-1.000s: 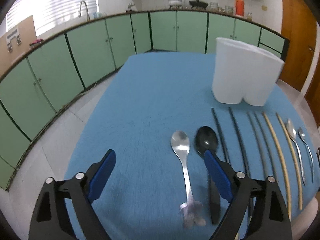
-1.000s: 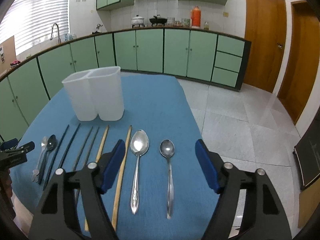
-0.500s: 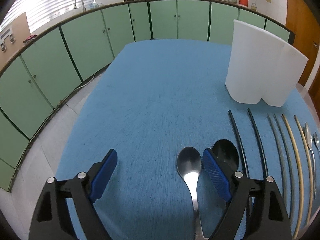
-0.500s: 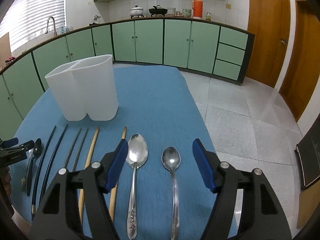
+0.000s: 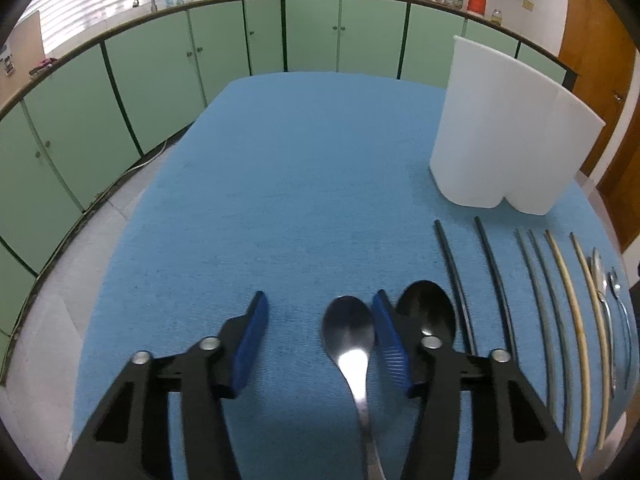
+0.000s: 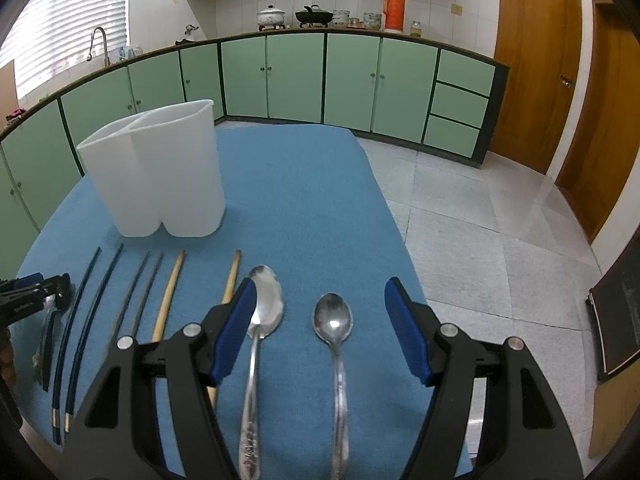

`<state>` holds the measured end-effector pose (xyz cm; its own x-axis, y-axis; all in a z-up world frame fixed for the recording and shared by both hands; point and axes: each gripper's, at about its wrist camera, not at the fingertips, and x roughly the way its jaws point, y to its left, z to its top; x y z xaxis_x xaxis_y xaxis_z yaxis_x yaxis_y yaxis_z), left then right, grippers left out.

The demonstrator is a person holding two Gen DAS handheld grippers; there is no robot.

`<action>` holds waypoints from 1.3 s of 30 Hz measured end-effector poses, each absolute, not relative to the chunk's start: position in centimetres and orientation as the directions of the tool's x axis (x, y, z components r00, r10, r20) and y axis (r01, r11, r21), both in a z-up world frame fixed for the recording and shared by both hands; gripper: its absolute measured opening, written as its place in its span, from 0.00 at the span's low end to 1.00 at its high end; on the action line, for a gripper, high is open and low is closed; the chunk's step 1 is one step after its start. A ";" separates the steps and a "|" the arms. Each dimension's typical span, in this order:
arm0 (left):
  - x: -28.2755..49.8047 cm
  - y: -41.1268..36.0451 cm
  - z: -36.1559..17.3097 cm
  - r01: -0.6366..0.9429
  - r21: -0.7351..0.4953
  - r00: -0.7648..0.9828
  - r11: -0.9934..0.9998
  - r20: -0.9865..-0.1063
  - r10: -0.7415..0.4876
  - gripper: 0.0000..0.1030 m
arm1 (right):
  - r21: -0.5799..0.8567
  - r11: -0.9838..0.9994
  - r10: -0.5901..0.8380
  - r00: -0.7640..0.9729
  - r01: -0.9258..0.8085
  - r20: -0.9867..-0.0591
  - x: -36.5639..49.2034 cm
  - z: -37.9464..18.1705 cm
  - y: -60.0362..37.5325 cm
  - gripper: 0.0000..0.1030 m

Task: Organize utensils
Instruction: 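Move the left tool to the decorative silver spoon while the right tool approaches the silver teaspoon, then close the left tool on the decorative spoon while the right tool grasps the teaspoon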

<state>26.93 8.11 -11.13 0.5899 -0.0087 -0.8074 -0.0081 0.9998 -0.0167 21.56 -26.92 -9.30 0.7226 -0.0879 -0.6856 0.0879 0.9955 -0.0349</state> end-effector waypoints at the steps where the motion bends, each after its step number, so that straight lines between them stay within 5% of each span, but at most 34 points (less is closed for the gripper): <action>1: 26.7 8.0 -11.2 -0.006 -0.022 0.591 1.000 -0.806 -0.014 0.43 | -0.034 0.995 -0.089 0.721 0.090 -0.687 21.6 -9.4 -27.1 0.60; 6: 26.2 7.8 -11.2 0.005 -0.051 0.596 0.999 -0.802 -0.044 0.25 | -0.040 0.995 -0.096 0.703 0.096 -0.705 21.8 -9.9 -27.6 0.56; 29: 25.1 8.0 -10.9 -0.022 -0.037 0.631 0.999 -0.775 -0.015 0.25 | 0.000 0.998 -0.038 0.591 0.063 -0.806 25.5 -13.2 -28.6 0.30; 39: 24.2 7.9 -10.5 -0.015 -0.042 0.662 0.999 -0.749 -0.022 0.25 | 0.020 0.998 -0.019 0.605 0.057 -0.796 25.0 -13.1 -28.4 0.27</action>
<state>24.18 7.89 -10.49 0.6624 -0.0219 -0.7488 -0.0147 0.9990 -0.0422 25.00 -28.44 -13.07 0.6050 -0.0188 -0.7960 0.0570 0.9982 0.0198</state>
